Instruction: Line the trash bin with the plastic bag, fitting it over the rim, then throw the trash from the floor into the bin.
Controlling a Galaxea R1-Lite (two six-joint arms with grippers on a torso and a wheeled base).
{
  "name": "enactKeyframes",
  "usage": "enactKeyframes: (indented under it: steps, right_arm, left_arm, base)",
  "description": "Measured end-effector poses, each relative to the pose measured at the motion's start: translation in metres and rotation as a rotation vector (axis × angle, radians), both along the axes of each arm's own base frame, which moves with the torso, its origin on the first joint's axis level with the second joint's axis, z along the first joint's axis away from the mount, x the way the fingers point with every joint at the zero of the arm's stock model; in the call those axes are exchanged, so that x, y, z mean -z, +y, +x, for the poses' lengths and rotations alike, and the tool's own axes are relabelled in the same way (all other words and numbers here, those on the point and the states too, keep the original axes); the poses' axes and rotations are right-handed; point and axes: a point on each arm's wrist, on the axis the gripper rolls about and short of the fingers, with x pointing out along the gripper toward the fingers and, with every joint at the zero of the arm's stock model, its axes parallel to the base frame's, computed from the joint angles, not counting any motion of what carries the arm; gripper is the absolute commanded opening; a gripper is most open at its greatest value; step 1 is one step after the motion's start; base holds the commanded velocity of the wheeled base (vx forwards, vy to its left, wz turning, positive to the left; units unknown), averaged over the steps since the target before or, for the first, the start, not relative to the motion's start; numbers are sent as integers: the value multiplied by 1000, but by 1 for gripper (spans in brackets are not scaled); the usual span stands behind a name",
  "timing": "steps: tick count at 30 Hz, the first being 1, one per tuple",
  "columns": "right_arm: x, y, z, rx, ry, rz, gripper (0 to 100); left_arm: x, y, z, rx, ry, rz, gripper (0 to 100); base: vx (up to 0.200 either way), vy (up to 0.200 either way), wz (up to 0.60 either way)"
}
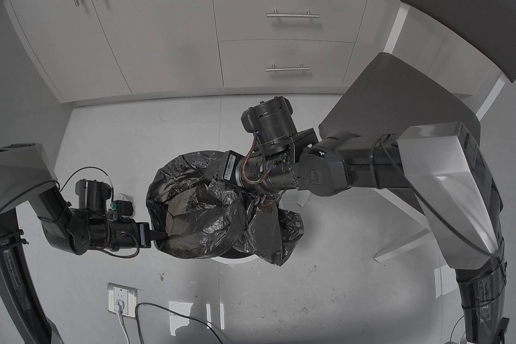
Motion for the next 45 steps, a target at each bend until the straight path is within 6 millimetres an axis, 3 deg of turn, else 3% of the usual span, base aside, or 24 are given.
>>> enactKeyframes:
  steps: [17,37,38,45]
  right_arm:
    - [31,-6,8,10,6,-106,0]
    - [39,-16,9,-37,-11,-191,0]
    - [39,-16,10,-37,-11,-190,0]
    - [38,-16,10,-37,-13,-185,0]
  left_arm:
    - [31,-3,-2,62,-6,141,0]
    - [43,-13,3,76,-33,148,0]
    - [43,-14,4,70,-33,156,100]
    - [42,-21,5,63,-37,182,100]
  base:
    - [0,0,0]
    - [0,0,0]
    - [0,0,0]
    - [0,0,0]
